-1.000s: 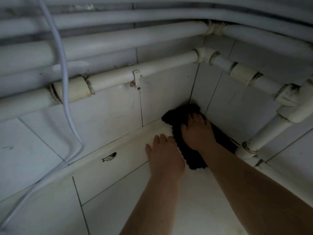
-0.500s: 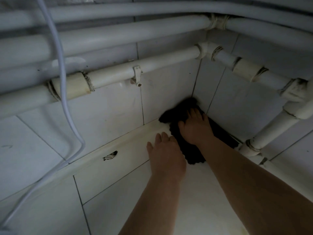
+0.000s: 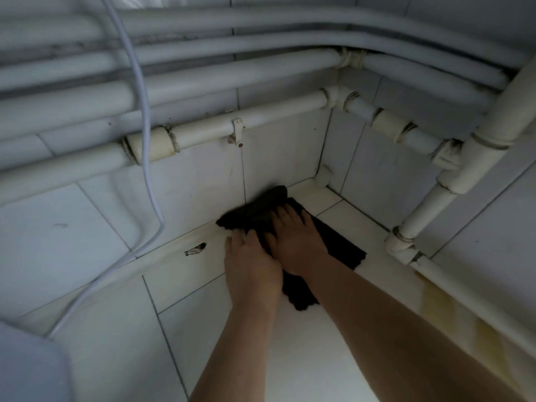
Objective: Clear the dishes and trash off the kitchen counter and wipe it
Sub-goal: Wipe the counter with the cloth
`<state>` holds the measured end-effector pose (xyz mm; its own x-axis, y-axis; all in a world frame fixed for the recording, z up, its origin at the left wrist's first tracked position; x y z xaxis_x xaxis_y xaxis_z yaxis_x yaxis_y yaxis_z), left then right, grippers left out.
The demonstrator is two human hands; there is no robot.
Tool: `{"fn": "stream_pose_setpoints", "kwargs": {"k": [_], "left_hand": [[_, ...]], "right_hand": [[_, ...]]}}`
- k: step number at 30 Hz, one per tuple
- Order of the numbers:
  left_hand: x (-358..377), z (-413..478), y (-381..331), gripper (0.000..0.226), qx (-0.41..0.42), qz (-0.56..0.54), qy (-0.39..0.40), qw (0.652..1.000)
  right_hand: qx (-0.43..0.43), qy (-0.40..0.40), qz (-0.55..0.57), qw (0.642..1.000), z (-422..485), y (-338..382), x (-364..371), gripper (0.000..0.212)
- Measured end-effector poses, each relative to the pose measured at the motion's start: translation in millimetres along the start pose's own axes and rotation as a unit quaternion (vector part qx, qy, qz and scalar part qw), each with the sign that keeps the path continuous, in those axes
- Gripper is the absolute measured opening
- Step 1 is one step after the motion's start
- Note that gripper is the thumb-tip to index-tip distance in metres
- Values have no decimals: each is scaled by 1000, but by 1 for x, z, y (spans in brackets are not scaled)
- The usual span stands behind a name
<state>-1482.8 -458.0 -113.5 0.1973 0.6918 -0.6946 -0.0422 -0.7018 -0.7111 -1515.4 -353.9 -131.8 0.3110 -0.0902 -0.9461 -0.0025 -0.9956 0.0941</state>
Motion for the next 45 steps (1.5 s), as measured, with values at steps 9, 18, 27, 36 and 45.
{"fn": "stream_pose_setpoints", "kwargs": {"k": [9,18,27,36,45], "left_hand": [[-55,-46,22,49,-103,-65,-43,992],[-86,-74,52,43,-177,-69,-123,974],[-80,-116,63,38,-263,-44,-100,959],[-46,-198,32,45,-288,35,-35,956],[-35,-204,0,46,-299,28,13,954]], "right_hand": [[-93,48,-59,993,-23,88,4,61],[-199,73,-110,971,-54,161,13,76],[-225,72,-88,968,-114,156,36,77],[-233,85,-97,964,-191,124,56,82],[-180,80,-48,979,-223,88,58,83]]}}
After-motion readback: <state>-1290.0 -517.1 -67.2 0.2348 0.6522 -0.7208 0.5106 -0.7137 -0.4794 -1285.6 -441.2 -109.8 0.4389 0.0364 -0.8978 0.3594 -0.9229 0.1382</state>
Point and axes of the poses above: each hand's wrist, its own z-axis towards the middle knuckle, its own x-axis out of the palm, y = z × x, the point moved 1 cm from there along z, towards the middle knuckle, and after that the axes turned 13 degrees about y, right-handed, at the moved point
